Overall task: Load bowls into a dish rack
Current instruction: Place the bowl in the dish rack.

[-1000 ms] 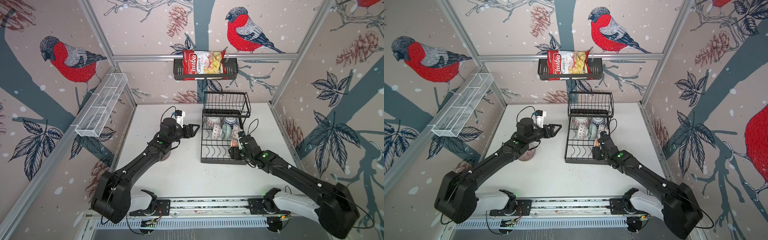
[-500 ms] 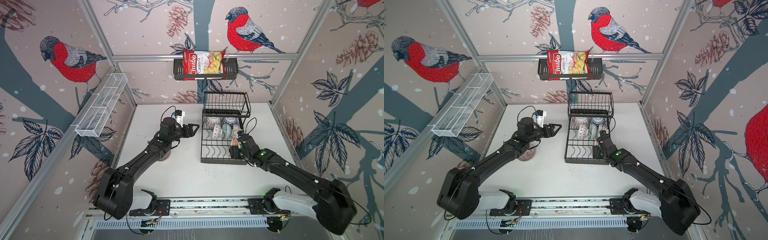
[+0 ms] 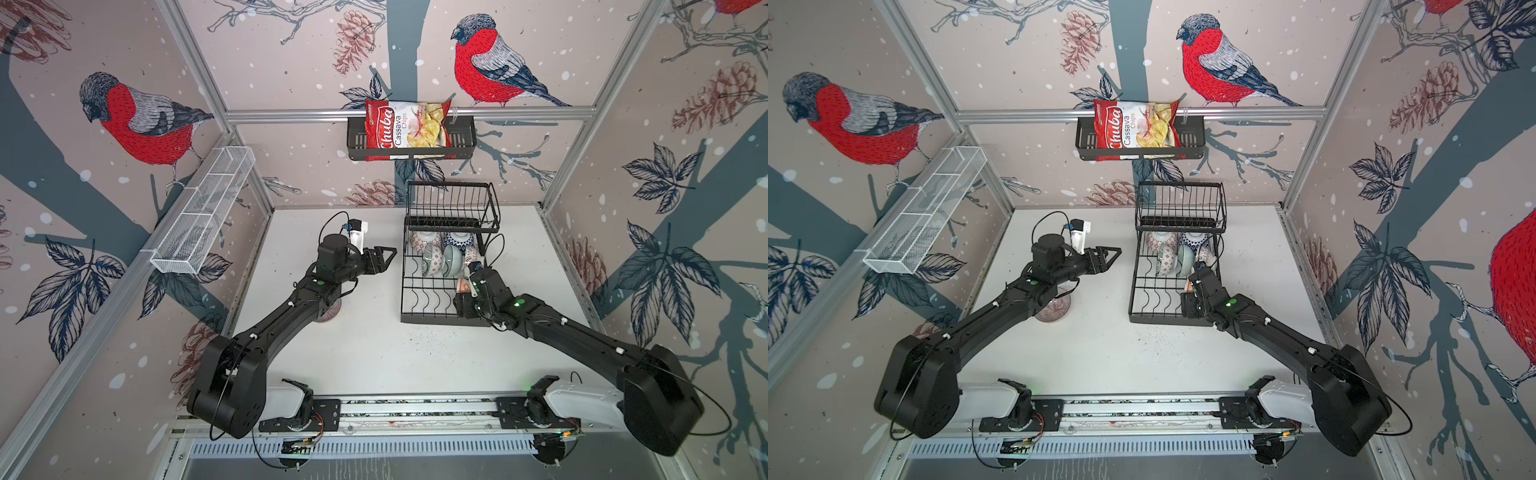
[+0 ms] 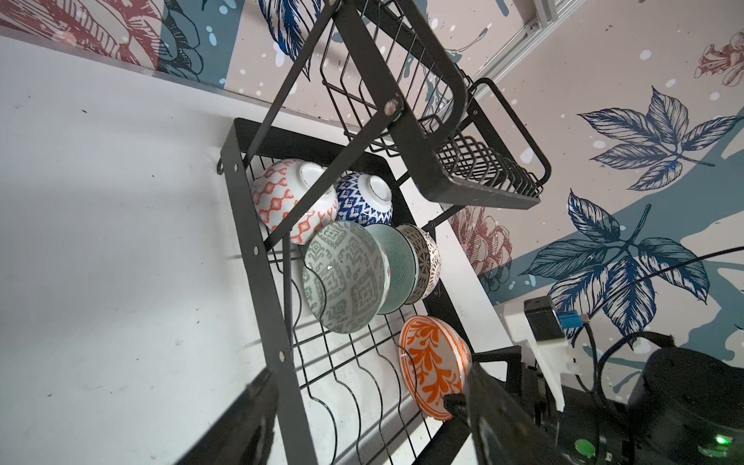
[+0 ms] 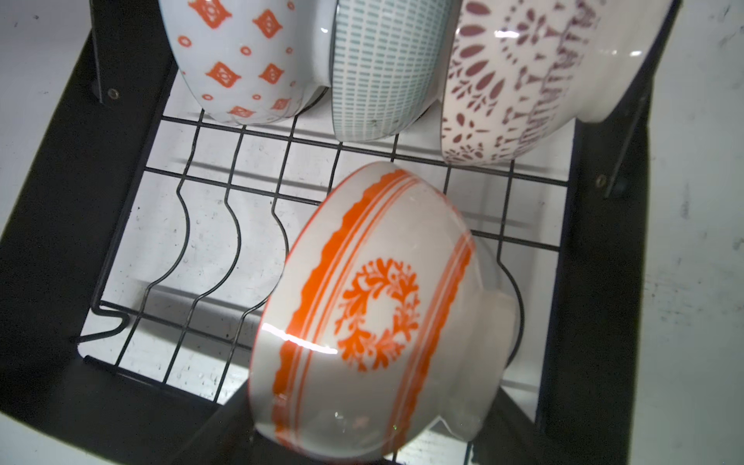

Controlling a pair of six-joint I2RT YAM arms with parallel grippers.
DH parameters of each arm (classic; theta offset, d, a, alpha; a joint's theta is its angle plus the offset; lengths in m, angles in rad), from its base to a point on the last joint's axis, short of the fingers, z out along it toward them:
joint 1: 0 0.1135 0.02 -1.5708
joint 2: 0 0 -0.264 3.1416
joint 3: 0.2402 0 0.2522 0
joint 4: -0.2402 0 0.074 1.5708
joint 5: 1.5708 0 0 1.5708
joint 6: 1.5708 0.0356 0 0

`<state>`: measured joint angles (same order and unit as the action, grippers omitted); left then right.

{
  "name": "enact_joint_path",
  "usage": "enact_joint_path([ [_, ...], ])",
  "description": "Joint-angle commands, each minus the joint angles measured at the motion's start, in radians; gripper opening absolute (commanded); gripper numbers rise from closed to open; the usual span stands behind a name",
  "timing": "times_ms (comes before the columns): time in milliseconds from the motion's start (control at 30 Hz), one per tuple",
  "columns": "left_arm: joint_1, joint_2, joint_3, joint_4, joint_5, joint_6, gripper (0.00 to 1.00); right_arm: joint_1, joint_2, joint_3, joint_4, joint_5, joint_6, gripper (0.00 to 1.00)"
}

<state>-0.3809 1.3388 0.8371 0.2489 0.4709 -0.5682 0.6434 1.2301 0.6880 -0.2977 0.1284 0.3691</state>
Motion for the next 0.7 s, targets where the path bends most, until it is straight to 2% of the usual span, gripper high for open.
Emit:
enact_joint_path([
  [0, 0.005, -0.005, -0.004, 0.037, 0.016, 0.016, 0.73, -0.001, 0.018, 0.002, 0.025, 0.010, -0.015, 0.72],
  [200, 0.007, -0.006, -0.003, 0.038, 0.018, 0.013, 0.73, 0.000, 0.045, 0.010, 0.032, 0.012, -0.017, 0.78],
  [333, 0.007, -0.006, -0.005, 0.035, 0.017, 0.017, 0.73, -0.001, 0.046, 0.010, 0.032, 0.026, -0.004, 0.86],
  [667, 0.007, -0.010, -0.010, 0.031, 0.017, 0.018, 0.73, -0.001, 0.029, 0.025, 0.029, 0.060, 0.017, 1.00],
])
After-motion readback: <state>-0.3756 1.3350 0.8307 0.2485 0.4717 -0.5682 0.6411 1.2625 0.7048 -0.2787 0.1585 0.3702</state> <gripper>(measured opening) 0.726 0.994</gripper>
